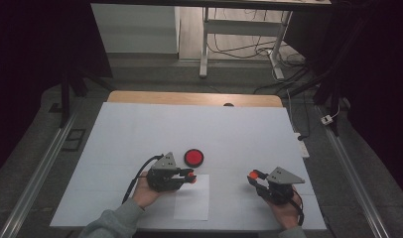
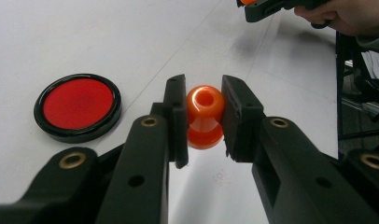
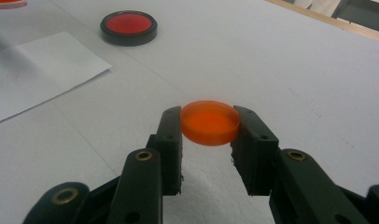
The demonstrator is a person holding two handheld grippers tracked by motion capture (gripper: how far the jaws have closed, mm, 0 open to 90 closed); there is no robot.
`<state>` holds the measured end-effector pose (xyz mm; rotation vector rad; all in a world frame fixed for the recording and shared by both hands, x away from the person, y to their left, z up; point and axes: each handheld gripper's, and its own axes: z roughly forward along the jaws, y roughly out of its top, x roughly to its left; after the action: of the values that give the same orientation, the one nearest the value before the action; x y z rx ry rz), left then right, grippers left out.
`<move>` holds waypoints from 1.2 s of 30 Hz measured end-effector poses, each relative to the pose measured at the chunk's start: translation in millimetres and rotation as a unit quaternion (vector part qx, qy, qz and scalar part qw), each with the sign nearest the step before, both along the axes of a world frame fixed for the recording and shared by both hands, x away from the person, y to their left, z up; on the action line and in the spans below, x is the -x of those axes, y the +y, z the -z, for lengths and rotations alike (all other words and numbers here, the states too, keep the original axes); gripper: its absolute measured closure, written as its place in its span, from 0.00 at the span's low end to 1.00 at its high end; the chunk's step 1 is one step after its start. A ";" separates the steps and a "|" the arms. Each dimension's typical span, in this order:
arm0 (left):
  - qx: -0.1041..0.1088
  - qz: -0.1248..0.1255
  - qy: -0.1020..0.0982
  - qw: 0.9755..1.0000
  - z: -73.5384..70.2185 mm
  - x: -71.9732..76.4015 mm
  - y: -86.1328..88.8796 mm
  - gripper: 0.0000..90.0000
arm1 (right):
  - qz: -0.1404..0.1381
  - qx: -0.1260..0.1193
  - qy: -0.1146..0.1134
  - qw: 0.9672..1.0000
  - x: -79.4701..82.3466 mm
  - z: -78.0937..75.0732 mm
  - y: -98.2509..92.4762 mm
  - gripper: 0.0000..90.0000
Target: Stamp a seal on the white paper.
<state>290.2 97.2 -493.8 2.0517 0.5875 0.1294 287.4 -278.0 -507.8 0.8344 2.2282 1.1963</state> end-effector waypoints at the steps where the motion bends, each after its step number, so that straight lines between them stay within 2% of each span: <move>1: 0.000 0.000 0.000 1.000 0.1 0.4 0.0 0.81 | 0.000 0.000 0.000 1.000 0.0 -0.1 -0.1 0.71; 36: -0.010 0.000 0.009 1.000 10.3 5.3 1.7 0.81 | -0.005 0.002 0.005 1.000 -0.8 0.8 0.7 0.71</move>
<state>284.9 98.8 -504.1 2.0750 0.5994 0.1173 288.2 -277.4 -508.6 0.8299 2.2438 1.1949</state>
